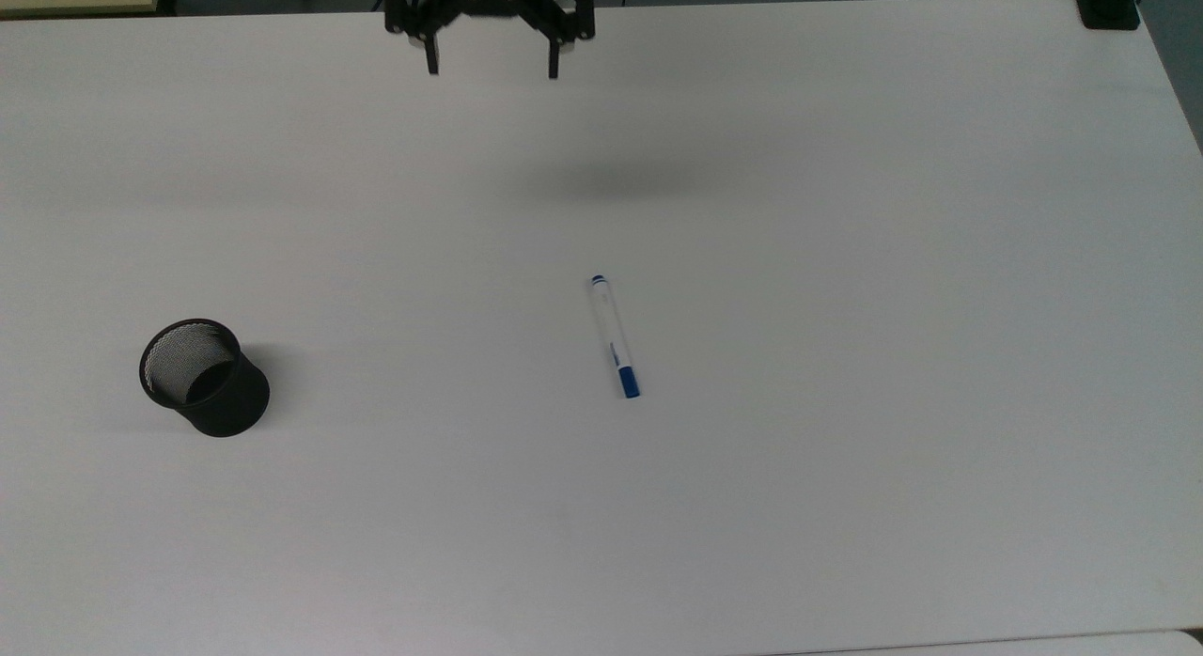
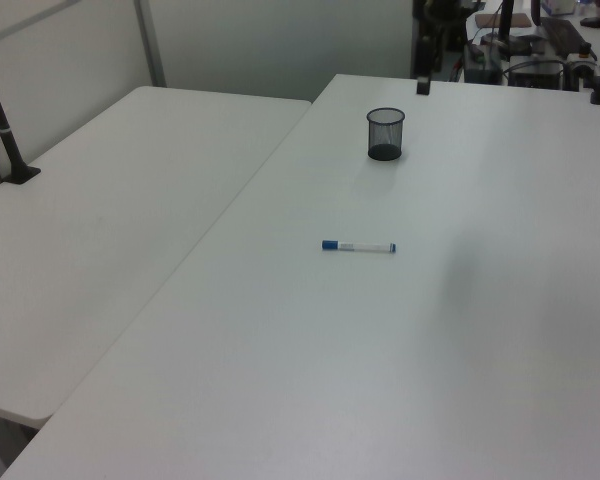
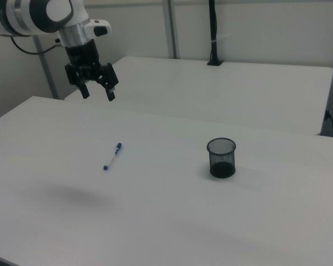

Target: Remove the marker

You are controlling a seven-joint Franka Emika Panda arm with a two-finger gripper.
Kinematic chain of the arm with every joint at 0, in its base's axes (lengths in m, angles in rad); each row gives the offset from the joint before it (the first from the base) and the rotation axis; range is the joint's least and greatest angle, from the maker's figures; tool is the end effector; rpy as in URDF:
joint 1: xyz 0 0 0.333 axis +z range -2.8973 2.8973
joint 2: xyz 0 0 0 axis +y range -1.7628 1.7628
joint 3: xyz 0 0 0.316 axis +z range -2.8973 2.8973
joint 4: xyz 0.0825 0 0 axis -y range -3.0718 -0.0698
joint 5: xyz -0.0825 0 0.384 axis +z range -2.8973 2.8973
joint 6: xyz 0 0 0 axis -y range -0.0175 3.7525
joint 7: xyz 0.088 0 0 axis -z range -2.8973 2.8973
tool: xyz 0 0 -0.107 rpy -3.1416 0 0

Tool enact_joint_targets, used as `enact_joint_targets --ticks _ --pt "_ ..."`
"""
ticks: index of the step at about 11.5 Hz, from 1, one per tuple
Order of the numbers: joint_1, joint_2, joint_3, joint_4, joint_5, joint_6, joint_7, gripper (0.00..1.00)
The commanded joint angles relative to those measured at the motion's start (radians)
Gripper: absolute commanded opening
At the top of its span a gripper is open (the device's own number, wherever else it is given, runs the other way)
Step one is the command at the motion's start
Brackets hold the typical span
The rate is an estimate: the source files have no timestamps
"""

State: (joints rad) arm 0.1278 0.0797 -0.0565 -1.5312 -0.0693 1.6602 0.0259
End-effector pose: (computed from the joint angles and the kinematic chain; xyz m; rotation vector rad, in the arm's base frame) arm 0.5864 0.0364 0.6063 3.0684 0.0770 0.0813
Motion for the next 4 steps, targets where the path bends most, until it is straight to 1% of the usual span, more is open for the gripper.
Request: enact_joint_targets --ticks 1,4 --pt "-0.036 -0.034 -0.005 -0.037 0.043 -0.008 0.014 1.0" --pt "-0.034 -0.028 -0.005 -0.032 0.043 -0.01 0.015 1.0"
